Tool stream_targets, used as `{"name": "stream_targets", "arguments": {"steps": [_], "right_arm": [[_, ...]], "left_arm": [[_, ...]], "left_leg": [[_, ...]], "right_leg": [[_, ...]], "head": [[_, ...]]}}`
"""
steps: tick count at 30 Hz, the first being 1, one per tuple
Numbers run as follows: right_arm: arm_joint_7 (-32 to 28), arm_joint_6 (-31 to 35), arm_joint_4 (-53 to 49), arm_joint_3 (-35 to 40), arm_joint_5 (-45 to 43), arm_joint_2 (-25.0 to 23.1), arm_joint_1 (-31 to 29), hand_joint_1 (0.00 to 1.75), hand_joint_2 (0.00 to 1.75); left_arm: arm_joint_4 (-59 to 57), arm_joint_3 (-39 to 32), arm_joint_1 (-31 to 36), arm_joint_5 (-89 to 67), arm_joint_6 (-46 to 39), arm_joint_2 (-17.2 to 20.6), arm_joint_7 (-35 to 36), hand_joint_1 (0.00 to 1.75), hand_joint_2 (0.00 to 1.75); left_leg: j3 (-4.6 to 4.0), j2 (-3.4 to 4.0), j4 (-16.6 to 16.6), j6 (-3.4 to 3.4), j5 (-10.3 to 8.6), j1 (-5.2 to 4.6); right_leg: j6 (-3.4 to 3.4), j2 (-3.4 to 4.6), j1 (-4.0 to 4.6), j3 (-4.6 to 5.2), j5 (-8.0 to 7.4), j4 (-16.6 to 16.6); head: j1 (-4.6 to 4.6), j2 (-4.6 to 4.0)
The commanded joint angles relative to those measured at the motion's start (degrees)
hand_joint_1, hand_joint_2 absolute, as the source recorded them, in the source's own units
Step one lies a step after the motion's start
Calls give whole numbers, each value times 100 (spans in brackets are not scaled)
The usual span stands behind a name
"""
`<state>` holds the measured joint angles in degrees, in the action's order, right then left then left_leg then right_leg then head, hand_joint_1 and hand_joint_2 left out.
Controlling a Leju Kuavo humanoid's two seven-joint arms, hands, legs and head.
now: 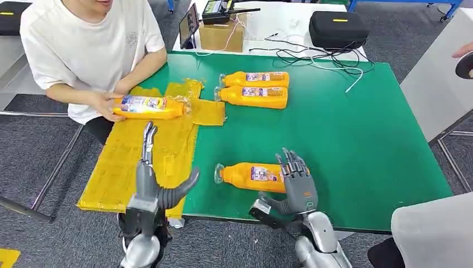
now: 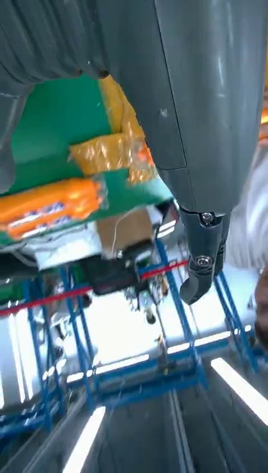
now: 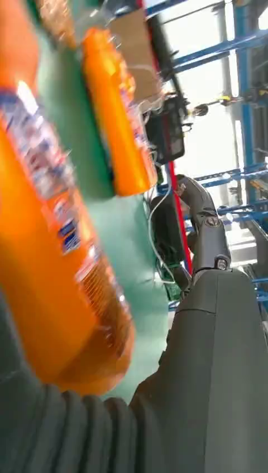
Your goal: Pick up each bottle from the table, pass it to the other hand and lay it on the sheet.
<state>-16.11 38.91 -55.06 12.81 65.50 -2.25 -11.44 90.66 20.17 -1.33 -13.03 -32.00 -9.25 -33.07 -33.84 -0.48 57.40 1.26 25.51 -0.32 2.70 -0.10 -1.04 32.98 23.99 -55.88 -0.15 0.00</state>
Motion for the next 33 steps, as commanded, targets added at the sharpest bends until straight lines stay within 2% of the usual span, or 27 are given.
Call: {"name": "stream_targets", "arguments": {"steps": [1, 6, 11, 13, 15, 16, 17, 18, 24, 27, 31, 33], "right_arm": [[459, -323, 730, 249, 68, 313, -364, 0, 175], [960, -473, 613, 370, 273, 287, -304, 0, 175], [1627, -1597, 1022, 565, 348, 322, -712, 0, 175], [1954, -1834, 1196, 745, 583, 363, -931, 0, 175], [1996, -2038, 1263, 820, 607, 373, -1119, 0, 175], [1998, -2099, 1276, 819, 568, 375, -1156, 65, 175], [1991, -2160, 1307, 850, 554, 389, -1217, 173, 175], [1976, -2235, 1359, 896, 517, 407, -1295, 175, 175], [1960, -2339, 1427, 957, 469, 399, -1407, 175, 175], [2280, -2900, 1764, 1167, 454, 363, -1717, 175, 175], [2061, -2909, 1780, 1284, 295, 359, -1744, 175, 175], [1470, -2753, 1457, 1061, -315, 389, -1425, 175, 175]], "left_arm": [[496, 375, -298, -392, -80, 341, 180, 0, 175], [309, 202, -347, -531, -142, 236, 451, 0, 175], [279, 126, -356, -729, -80, 175, 623, 0, 175], [304, 157, -369, -470, 293, 200, 795, 0, 175], [288, 169, -373, -254, 621, 225, 905, 0, 175], [264, 184, -374, -37, 877, 223, 957, 0, 175], [235, 172, -366, 228, 1167, 247, 1048, 0, 175], [174, 180, -361, 364, 1418, 260, 1099, 0, 175], [77, 150, -338, 617, 1697, 220, 1156, 0, 175], [3, 176, -306, 1135, 2419, 228, 1334, 0, 175], [97, 248, -479, 1267, 2788, 278, 1333, 0, 175], [71, 190, -496, 1203, 2583, 193, 1352, 0, 175]], "left_leg": [[14, 7, -3, -10, 5, 6], [21, 16, -6, -9, 8, 9], [10, 13, -2, -6, 3, 6], [17, 26, -4, -7, 4, 5], [23, 30, -5, -6, 1, 5], [29, 34, -3, -8, 1, 7], [32, 30, -5, -6, 0, 5], [36, 30, -4, -5, -1, 4], [37, 24, -7, -7, -8, 8], [35, 27, -5, -2, -7, 2], [43, 29, -7, -7, -6, 8], [42, 21, -8, -4, -7, 6]], "right_leg": [[-11, 5, 7, -11, 3, 2], [-10, 13, 10, -18, 3, 5], [-6, 10, 6, -7, 0, 0], [-9, 20, 5, -10, -2, 0], [-7, 14, 5, -12, -3, 4], [-10, 15, 7, -18, -4, 4], [-8, 10, 5, -19, -3, 4], [-7, 8, 4, -21, -3, 4], [-8, 4, 8, -27, -11, 9], [-1, 8, 3, -23, -11, 2], [-6, 8, 8, -32, -10, 7], [-2, 0, 6, -33, -9, 8]], "head": [[0, 0], [0, 0], [2, 0], [0, 2], [0, 0], [0, 0], [0, 0], [0, 2], [0, 0], [0, 0], [0, 2], [2, 0]]}}
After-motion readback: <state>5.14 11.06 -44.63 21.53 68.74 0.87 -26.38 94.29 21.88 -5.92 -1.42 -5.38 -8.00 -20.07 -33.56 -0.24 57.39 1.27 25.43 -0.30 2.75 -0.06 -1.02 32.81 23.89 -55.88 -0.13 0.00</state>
